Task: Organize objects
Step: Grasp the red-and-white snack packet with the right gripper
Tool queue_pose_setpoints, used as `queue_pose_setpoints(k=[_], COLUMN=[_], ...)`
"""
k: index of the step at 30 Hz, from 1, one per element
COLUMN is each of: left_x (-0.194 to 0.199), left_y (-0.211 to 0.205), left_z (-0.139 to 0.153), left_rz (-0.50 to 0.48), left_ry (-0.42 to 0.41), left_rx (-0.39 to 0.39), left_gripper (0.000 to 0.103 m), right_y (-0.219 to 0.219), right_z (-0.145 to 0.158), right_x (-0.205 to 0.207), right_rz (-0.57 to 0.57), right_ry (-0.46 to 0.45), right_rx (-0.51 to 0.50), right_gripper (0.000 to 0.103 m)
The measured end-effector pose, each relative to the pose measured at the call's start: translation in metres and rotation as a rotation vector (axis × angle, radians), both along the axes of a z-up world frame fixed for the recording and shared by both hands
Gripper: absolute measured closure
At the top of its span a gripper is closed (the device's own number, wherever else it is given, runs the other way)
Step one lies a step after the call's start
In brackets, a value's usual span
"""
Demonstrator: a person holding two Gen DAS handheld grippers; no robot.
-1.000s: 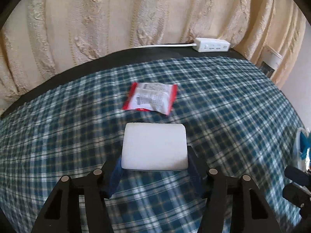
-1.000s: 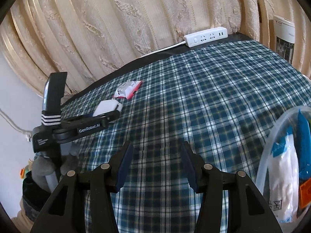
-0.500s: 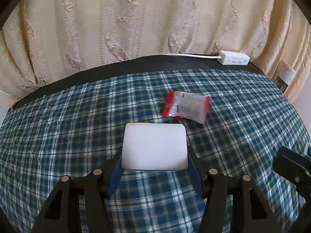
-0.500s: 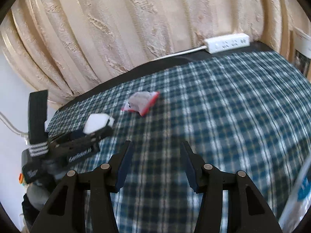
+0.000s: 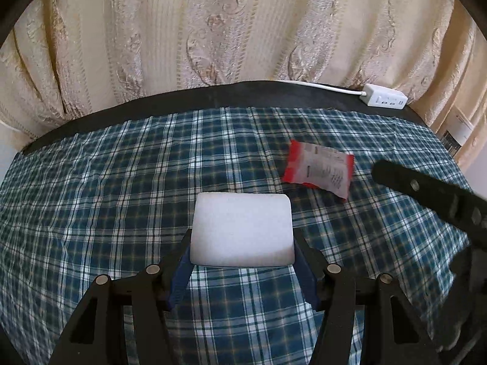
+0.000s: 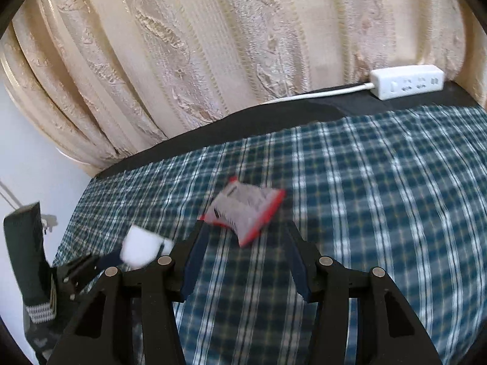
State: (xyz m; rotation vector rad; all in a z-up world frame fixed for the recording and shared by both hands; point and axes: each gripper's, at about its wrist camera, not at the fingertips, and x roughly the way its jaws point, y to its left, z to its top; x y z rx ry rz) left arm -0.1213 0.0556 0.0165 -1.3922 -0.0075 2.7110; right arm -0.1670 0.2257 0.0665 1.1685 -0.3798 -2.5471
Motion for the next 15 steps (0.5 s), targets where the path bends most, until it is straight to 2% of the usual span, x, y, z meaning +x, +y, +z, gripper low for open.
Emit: queue_pose_setpoints(k=[8, 15], left_x=[-0.004, -0.008], left_y=[-0.003, -0.004], left_z=[-0.006, -0.008], left_rz=[0.009, 0.015], left_ry=[-0.018, -0.030], left_rx=[-0.002, -0.006], left_gripper=[0.040, 0.040], right_y=[-0.016, -0.014], right_z=[-0.003, -0.015], right_x=[-0.038, -0.066], right_rz=[0.048, 0.046], right_ry=[-0.001, -0.023], right_rx=[0.045, 0.023], right_gripper=[0.051, 0.051])
